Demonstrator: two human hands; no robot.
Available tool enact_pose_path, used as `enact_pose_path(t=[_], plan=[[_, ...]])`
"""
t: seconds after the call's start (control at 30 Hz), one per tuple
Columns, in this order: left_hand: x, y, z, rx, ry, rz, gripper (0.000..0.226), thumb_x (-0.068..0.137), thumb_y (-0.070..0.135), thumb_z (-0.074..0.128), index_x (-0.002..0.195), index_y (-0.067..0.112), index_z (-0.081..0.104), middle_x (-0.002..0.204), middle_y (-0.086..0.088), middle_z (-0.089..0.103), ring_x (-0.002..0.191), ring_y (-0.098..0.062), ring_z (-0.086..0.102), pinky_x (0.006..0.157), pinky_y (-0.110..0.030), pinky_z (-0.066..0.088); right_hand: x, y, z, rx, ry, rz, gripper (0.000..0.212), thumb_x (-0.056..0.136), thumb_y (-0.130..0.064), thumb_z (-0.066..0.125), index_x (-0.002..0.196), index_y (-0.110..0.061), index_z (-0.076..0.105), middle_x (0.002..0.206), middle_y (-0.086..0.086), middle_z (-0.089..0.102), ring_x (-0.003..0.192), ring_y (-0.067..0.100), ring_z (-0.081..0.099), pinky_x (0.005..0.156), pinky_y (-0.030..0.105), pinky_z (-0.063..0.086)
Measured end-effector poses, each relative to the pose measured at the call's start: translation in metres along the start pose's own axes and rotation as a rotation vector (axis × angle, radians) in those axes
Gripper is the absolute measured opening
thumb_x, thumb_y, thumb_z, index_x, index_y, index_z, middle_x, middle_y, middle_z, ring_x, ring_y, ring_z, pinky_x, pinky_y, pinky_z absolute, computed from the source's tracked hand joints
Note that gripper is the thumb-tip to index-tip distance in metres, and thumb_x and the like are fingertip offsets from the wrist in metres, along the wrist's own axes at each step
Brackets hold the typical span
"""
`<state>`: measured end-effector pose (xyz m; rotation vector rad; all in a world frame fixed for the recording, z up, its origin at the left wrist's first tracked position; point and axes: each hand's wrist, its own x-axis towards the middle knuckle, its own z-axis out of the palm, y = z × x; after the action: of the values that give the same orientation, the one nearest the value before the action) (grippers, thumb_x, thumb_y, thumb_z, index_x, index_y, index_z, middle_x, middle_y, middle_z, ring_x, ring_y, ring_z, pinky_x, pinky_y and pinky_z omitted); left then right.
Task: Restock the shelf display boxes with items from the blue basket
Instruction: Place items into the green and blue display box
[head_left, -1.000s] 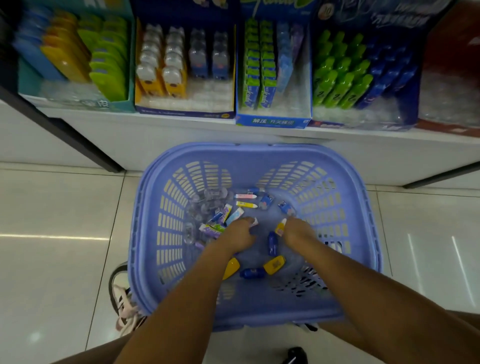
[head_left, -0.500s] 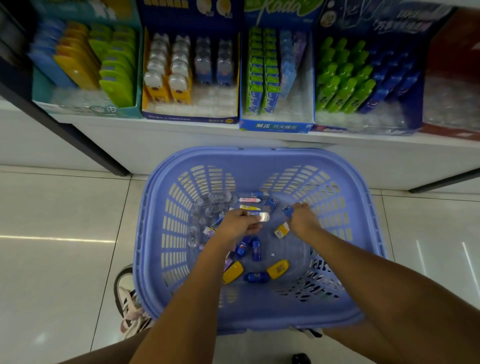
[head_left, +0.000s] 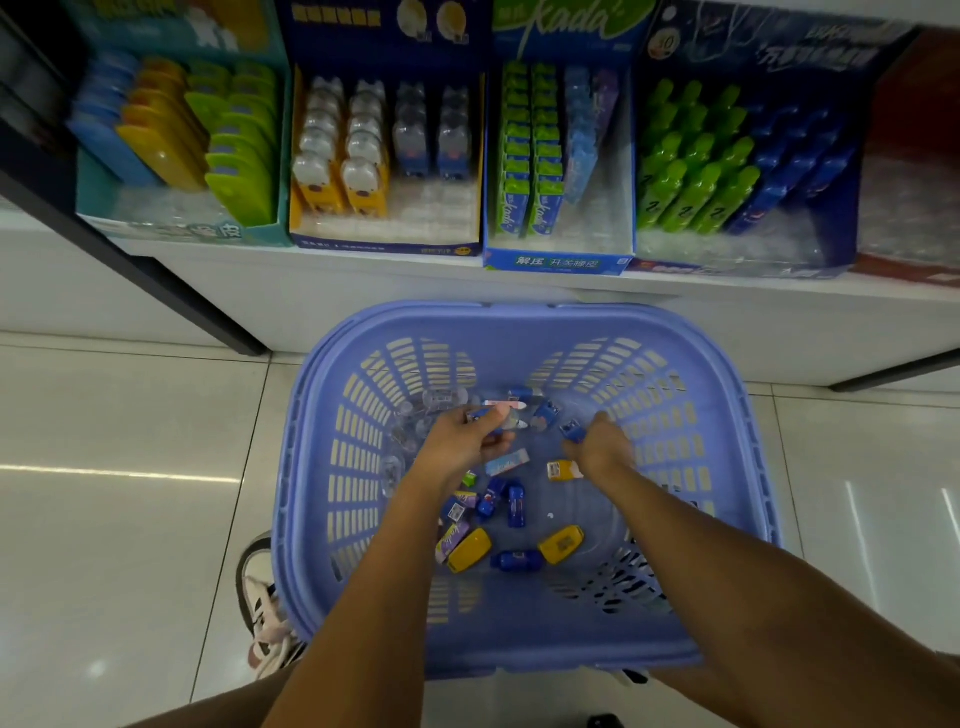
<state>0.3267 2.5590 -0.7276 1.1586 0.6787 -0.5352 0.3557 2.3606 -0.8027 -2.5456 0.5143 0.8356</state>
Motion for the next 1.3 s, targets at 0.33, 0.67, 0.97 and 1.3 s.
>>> enact_pose_path(t=[0.33, 0.67, 0.97, 1.3], plan=[[-0.040, 0.074, -0.006, -0.175, -0.056, 0.271, 0.015, 0.095, 0.016, 0.054, 0.087, 0.005, 0.056, 0.070, -0.002, 0.054, 0.059, -0.010, 0.051, 0.053, -0.019, 0.045, -0.098, -0.059, -0.085, 1.021, -0.084, -0.449, 0.026, 0.089, -0.007, 0.062, 0.114, -0.009, 0.064, 0.078, -0.003, 0.060, 0.072, 0.010, 0.060, 0.072, 0.022, 0.052], [-0.093, 0.131, -0.014, -0.654, 0.029, 0.531, 0.017, 0.097, 0.003, 0.046, 0.090, 0.001, 0.061, 0.073, -0.002, 0.071, 0.067, -0.010, 0.067, 0.064, -0.019, 0.056, -0.139, -0.209, -0.187, 0.265, 0.601, -1.047, 0.023, 0.084, -0.022, 0.069, 0.105, -0.017, 0.064, 0.102, 0.001, 0.060, 0.079, 0.007, 0.057, 0.075, 0.014, 0.045], [-0.106, 0.131, -0.037, -0.683, -0.054, 0.433, 0.013, 0.094, 0.002, 0.051, 0.097, -0.002, 0.063, 0.088, -0.006, 0.070, 0.078, -0.013, 0.070, 0.068, -0.017, 0.057, -0.085, -0.268, -0.194, -0.123, 0.451, -0.880, 0.018, 0.083, -0.015, 0.070, 0.100, -0.011, 0.067, 0.103, 0.007, 0.069, 0.094, 0.023, 0.064, 0.082, 0.032, 0.050], [-0.095, 0.127, -0.027, -0.643, -0.051, 0.505, 0.016, 0.095, 0.001, 0.049, 0.104, 0.001, 0.062, 0.096, -0.006, 0.069, 0.089, -0.014, 0.067, 0.079, -0.020, 0.057, -0.106, -0.276, -0.195, -0.298, 0.457, -0.856, 0.032, 0.083, -0.025, 0.070, 0.112, -0.012, 0.064, 0.121, 0.010, 0.052, 0.108, 0.025, 0.052, 0.089, 0.032, 0.043]])
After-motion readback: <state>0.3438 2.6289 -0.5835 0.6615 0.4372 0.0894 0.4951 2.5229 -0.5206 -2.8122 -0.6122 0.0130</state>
